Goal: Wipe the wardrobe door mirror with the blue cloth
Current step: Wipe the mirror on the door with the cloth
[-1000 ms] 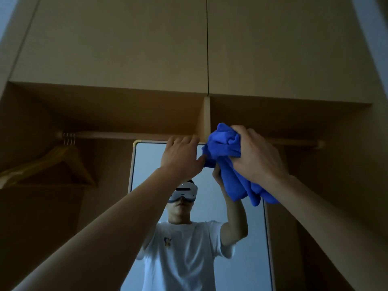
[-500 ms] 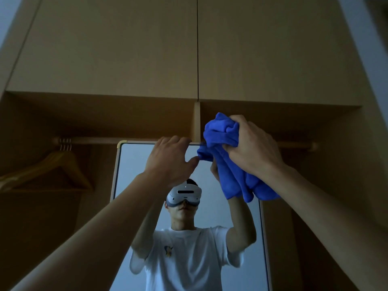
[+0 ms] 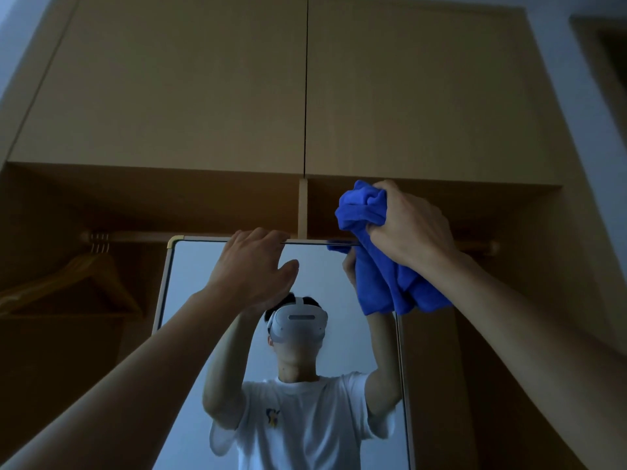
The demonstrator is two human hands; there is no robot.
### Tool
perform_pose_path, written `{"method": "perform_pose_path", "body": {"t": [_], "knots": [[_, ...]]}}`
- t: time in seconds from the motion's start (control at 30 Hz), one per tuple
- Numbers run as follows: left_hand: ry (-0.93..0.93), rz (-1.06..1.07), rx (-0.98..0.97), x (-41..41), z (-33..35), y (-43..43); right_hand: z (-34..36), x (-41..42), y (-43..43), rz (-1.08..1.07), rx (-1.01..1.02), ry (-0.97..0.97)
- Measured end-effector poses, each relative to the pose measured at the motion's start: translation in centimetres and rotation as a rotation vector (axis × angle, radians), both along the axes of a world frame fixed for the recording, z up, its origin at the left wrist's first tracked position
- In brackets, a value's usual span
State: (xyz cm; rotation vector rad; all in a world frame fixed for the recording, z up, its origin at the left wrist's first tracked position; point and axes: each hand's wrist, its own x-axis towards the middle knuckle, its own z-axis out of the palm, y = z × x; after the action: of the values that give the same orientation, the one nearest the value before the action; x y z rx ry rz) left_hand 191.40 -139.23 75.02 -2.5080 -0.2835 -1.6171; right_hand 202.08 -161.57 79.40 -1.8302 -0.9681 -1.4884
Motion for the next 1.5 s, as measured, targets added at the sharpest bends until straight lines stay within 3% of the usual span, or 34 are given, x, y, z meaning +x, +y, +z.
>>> {"method": "perform_pose_path", "body": {"t": [0.3, 0.8, 1.2, 1.5], "knots": [[0.024, -0.079, -0.018, -0.3, 0.2, -0.2, 0.7, 0.3, 0.6, -0.07, -0.077, 0.102], [-0.009, -0.106, 0.069, -0.2, 0.3, 0.2, 1.1, -4.4, 8.3, 0.02, -0.161, 0.054], [0.05, 0.088, 0.143, -1.6, 0.5, 2.7, 1.0, -0.7, 2.3, -0.085, -0.076, 0.182], [0.004, 0.188, 0.031, -3.1, 0.4, 5.0, 0.4, -0.8, 2.9, -0.126, -0.057, 0.153]]}}
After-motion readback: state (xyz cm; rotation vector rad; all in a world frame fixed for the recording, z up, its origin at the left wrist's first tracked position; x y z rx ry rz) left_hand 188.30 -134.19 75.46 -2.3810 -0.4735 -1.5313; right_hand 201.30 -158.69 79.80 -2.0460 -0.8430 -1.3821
